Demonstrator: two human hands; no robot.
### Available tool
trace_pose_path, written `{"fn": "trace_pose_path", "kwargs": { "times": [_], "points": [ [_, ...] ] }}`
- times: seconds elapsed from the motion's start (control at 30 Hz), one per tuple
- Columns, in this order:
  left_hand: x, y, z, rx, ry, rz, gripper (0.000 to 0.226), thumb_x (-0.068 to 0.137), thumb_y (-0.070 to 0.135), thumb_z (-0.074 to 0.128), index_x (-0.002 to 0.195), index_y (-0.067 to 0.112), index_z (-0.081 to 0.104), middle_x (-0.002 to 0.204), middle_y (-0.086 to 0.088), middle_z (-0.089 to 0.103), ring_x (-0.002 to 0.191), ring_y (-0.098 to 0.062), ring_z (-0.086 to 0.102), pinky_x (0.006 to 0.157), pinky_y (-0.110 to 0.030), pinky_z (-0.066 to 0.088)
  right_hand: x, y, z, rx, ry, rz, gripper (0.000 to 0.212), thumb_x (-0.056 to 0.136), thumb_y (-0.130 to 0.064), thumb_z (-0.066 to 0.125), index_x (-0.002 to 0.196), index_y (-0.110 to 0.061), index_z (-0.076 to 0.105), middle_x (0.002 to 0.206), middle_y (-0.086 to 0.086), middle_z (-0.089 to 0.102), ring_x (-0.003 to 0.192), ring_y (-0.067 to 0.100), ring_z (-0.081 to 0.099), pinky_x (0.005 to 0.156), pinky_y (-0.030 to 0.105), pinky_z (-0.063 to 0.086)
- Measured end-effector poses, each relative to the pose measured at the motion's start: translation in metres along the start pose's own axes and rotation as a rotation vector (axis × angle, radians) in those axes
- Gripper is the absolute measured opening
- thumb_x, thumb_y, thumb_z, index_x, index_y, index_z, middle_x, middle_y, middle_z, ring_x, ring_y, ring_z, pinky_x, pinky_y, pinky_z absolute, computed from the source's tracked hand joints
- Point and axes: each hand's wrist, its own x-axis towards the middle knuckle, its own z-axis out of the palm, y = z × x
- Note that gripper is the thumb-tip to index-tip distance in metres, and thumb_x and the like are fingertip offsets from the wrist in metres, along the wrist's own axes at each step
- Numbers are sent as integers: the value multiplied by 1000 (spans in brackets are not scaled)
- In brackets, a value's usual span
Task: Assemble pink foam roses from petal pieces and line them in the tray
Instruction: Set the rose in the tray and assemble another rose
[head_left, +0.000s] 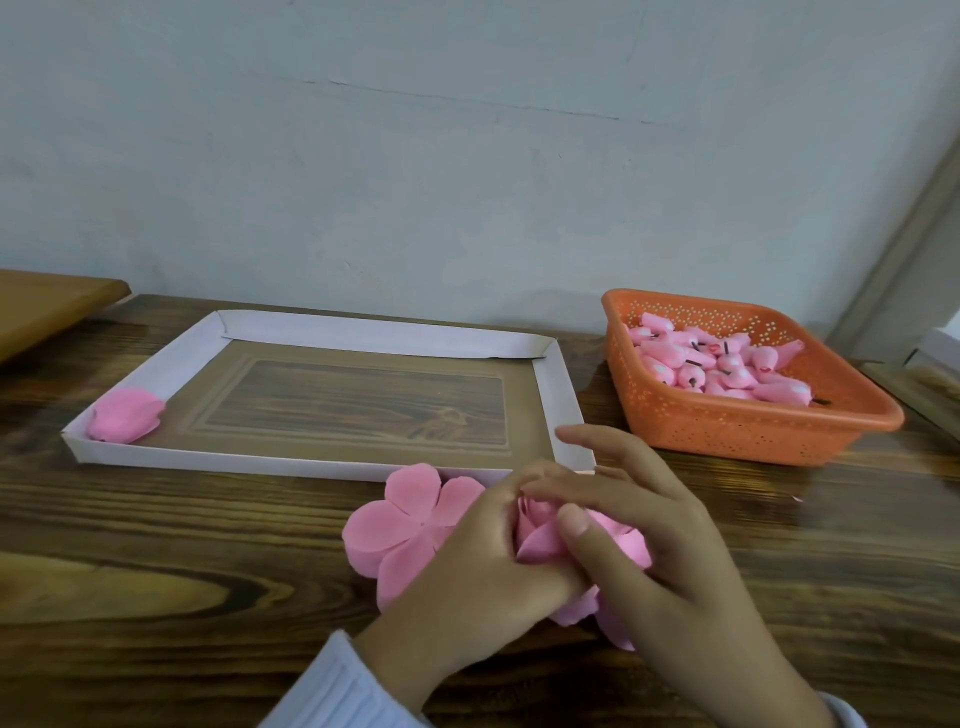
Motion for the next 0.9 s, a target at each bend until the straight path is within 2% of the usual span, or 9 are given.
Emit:
{"fn": "trace_pose_path", "kwargs": {
  "times": [0.17, 0.23, 0.3, 0.37, 0.47, 0.6, 0.73, 0.83, 0.9],
  "points": [
    [-1, 2, 2, 20, 135, 105, 22, 68, 16, 72, 88, 25, 64, 81, -2, 71, 78, -16, 70, 67, -35, 59, -3, 3, 3, 163, 57, 94, 26, 89, -32, 55, 111, -38, 68, 125, -18, 59, 125, 5, 51, 97, 15, 40],
    [-2, 5, 3, -5, 277, 210, 23, 68, 17, 76, 86, 25, 64, 79, 4, 70, 77, -8, 69, 66, -21, 55, -4, 6, 6, 410, 150, 292, 23, 88, -24, 56, 106, -33, 67, 113, -6, 68, 110, 11, 63, 91, 25, 49],
    [-4, 10, 3, -36, 381, 300, 25, 69, 14, 77, 85, 27, 64, 75, 5, 69, 71, -2, 67, 62, -13, 52, -3, 6, 9, 674, 42, 504, 14, 85, -21, 61, 98, -20, 67, 96, 10, 72, 83, 26, 67, 73, 34, 52],
    [-5, 11, 3, -75, 432, 353, 28, 66, 14, 80, 85, 26, 64, 74, 7, 70, 69, 0, 67, 59, -11, 52, -3, 2, 14, 990, -139, 609, 27, 84, -18, 59, 108, -7, 64, 90, 18, 69, 66, 24, 64, 59, 29, 51],
    [-5, 13, 5, -70, 417, 376, 22, 64, 25, 76, 83, 24, 65, 78, 8, 70, 75, -1, 68, 63, -13, 52, -4, -4, 22, 1246, -240, 621, 53, 76, -28, 76, 123, -6, 62, 108, 18, 65, 88, 27, 60, 74, 34, 50],
    [-4, 12, 6, -49, 337, 347, 11, 68, 28, 72, 77, 26, 66, 82, 4, 71, 84, -5, 69, 67, -16, 53, -6, -4, 28, 1284, -226, 669, 61, 78, -22, 68, 133, -2, 50, 120, 21, 48, 110, 33, 34, 92, 49, 27],
    [-3, 11, 5, -113, 295, 254, 7, 65, 33, 72, 69, 30, 68, 84, 5, 72, 81, -7, 69, 61, -16, 51, -7, 0, 31, 1345, -204, 676, 64, 76, -22, 77, 125, 7, 50, 116, 22, 40, 109, 35, 35, 94, 48, 29],
    [-3, 10, 4, -182, 254, 122, 15, 61, 39, 72, 69, 27, 72, 81, 2, 72, 50, -13, 57, 39, -17, 39, -6, 3, 33, 1331, -174, 700, 51, 71, -28, 83, 108, 1, 64, 84, 16, 55, 75, 21, 56, 71, 31, 49],
    [-2, 8, 4, -202, 267, 58, 26, 58, 45, 71, 74, 25, 75, 63, -6, 64, 33, -9, 42, 37, -14, 33, -5, 5, 38, 1233, -149, 770, 36, 84, -32, 67, 100, -1, 60, 66, 7, 55, 58, 12, 54, 54, 23, 46]
  ]
}}
